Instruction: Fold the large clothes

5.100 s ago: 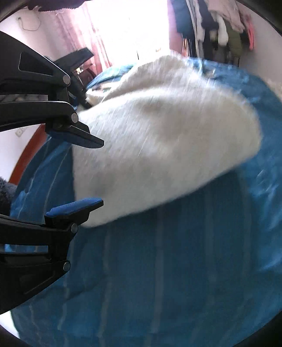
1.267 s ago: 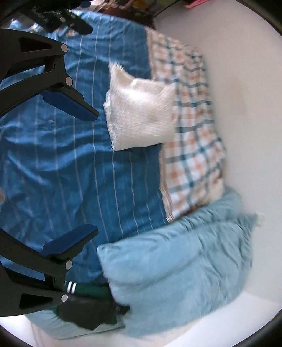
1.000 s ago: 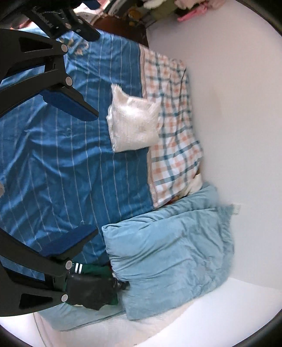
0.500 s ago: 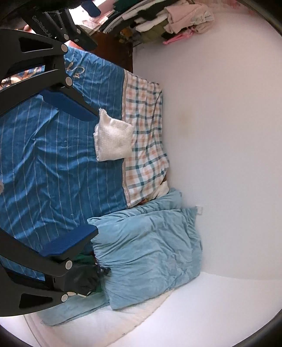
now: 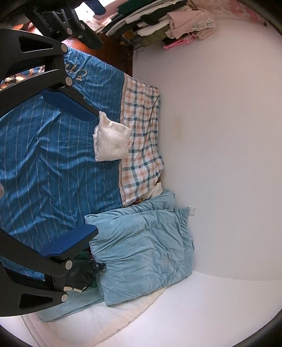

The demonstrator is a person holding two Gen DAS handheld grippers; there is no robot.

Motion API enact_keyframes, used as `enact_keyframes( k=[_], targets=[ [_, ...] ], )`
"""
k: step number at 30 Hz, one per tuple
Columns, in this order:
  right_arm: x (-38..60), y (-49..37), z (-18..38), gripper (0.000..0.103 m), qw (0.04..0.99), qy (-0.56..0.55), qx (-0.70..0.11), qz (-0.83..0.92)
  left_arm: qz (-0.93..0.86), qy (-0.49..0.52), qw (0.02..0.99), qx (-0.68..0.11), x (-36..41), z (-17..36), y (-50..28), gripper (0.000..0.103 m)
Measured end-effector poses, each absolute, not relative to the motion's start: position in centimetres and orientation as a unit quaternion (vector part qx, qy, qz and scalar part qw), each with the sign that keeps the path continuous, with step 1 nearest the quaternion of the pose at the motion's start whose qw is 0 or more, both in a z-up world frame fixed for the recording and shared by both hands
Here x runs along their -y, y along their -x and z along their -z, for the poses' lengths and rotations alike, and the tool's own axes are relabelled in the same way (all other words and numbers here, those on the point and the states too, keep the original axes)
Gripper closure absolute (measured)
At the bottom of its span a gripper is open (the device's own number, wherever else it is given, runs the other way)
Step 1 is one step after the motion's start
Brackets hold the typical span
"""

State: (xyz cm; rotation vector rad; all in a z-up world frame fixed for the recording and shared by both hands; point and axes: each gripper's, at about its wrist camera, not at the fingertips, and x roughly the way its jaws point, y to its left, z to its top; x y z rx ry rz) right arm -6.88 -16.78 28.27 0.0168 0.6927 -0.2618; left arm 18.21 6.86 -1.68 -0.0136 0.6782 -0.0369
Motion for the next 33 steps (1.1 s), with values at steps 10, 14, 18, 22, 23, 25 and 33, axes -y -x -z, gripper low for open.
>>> enact_keyframes(
  k=[10,14,18,22,23,25,33],
  targets=[
    [16.6,6.7,-28.4,0.004,0.935,-0.008,-0.339,0.108,0.001,0.002,0.946,-0.325,-7.6,1.2,-17.4,0.006],
    [16.7,6.6,-28.4,0.003,0.936,-0.008,-0.335,0.106,0.000,0.003,0.946,-0.325,-7.7,1.1,-17.4,0.005],
    [16.8,6.4,-28.3,0.003,0.937,-0.009,-0.334,0.105,-0.001,0.004,0.946,-0.325,-7.9,1.0,-17.4,0.005],
    [16.9,6.5,-28.2,0.003,0.937,-0.010,-0.335,0.102,-0.002,0.002,0.946,-0.324,-8.1,0.9,-17.4,0.005],
    [16.9,6.2,-28.3,0.003,0.937,-0.010,-0.335,0.099,-0.003,0.001,0.946,-0.323,-8.2,0.8,-17.4,0.005],
    [16.9,5.9,-28.3,0.003,0.937,-0.010,-0.335,0.095,-0.001,0.002,0.946,-0.323,-8.3,0.7,-17.5,0.005],
    [16.6,5.1,-28.4,0.003,0.939,-0.006,-0.333,0.088,-0.001,-0.001,0.947,-0.320,-8.0,0.6,-17.7,0.005]
  ],
)
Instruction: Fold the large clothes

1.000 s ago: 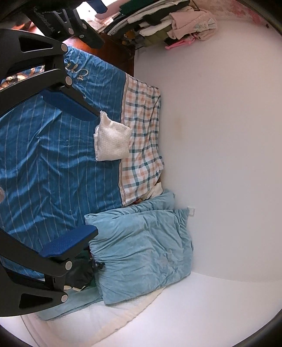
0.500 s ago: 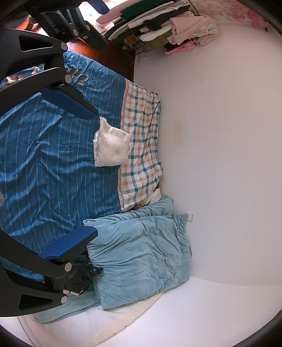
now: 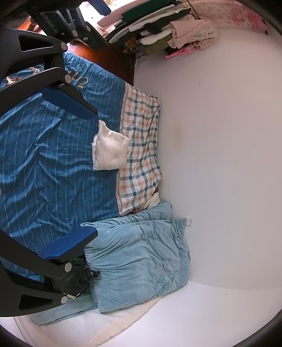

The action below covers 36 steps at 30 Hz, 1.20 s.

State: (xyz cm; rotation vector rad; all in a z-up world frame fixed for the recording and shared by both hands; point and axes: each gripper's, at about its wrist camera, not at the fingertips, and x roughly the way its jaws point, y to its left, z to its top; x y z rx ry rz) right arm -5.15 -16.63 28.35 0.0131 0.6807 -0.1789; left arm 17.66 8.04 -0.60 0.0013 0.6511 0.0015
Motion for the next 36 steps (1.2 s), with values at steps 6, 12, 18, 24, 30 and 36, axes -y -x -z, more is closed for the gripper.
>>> enact_keyframes(
  k=[6,12,18,24,30,36],
  targets=[
    [16.48,4.90,-28.13,0.003,0.938,-0.006,-0.336,0.086,0.001,0.003,0.947,-0.320,-7.95,0.63,-17.71,0.005],
    [16.44,4.67,-28.17,0.003,0.939,-0.006,-0.334,0.086,-0.001,0.004,0.949,-0.316,-8.06,0.41,-17.73,0.005],
    [16.36,4.76,-27.92,0.003,0.939,-0.006,-0.332,0.088,-0.001,0.003,0.949,-0.316,-8.04,0.37,-17.68,0.005],
    [16.23,4.82,-27.84,0.003,0.939,-0.005,-0.331,0.089,-0.001,0.002,0.949,-0.316,-8.00,0.35,-17.67,0.005],
    [16.02,4.58,-27.67,0.003,0.940,-0.005,-0.330,0.089,-0.001,0.003,0.949,-0.316,-7.93,0.40,-17.68,0.005],
    [15.87,4.94,-27.56,0.003,0.941,-0.005,-0.327,0.092,-0.002,0.001,0.948,-0.317,-7.93,0.33,-17.66,0.005]
  ],
)
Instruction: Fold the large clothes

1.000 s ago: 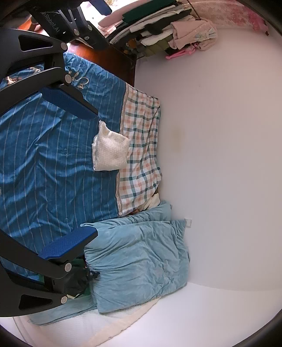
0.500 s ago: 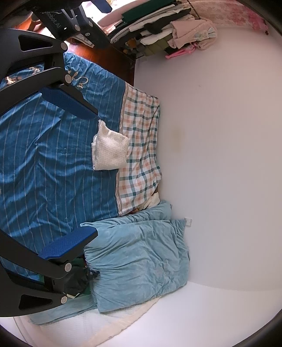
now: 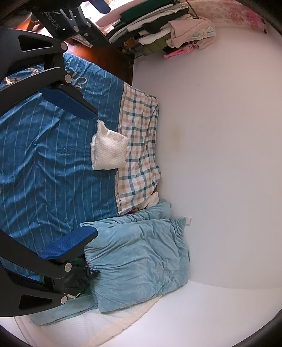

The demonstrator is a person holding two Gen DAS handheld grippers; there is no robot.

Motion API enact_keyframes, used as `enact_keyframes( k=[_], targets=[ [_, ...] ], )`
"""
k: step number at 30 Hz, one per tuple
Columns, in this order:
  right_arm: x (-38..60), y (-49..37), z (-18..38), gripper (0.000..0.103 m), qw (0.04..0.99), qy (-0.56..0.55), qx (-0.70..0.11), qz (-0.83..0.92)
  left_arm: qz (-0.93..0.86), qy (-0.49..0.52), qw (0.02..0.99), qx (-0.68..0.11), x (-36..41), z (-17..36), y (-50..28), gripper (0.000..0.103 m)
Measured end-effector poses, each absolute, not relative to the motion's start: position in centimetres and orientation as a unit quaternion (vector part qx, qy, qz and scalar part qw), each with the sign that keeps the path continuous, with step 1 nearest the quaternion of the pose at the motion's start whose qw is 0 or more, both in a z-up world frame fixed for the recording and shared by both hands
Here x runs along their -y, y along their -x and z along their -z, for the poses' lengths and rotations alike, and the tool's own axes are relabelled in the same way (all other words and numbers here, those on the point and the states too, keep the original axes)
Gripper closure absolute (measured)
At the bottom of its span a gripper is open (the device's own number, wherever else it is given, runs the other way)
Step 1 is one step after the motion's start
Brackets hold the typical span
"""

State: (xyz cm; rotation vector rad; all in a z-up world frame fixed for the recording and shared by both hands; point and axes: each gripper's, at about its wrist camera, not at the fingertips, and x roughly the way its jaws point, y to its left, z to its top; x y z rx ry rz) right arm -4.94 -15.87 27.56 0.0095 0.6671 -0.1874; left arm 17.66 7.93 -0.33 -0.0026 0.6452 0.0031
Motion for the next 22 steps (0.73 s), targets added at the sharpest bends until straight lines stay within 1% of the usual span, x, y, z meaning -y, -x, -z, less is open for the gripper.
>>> enact_keyframes(
  k=[22],
  targets=[
    [15.99,5.37,-27.79,0.003,0.942,-0.006,-0.322,0.094,-0.004,-0.002,0.950,-0.312,-8.43,0.01,-17.39,0.005]
  ],
)
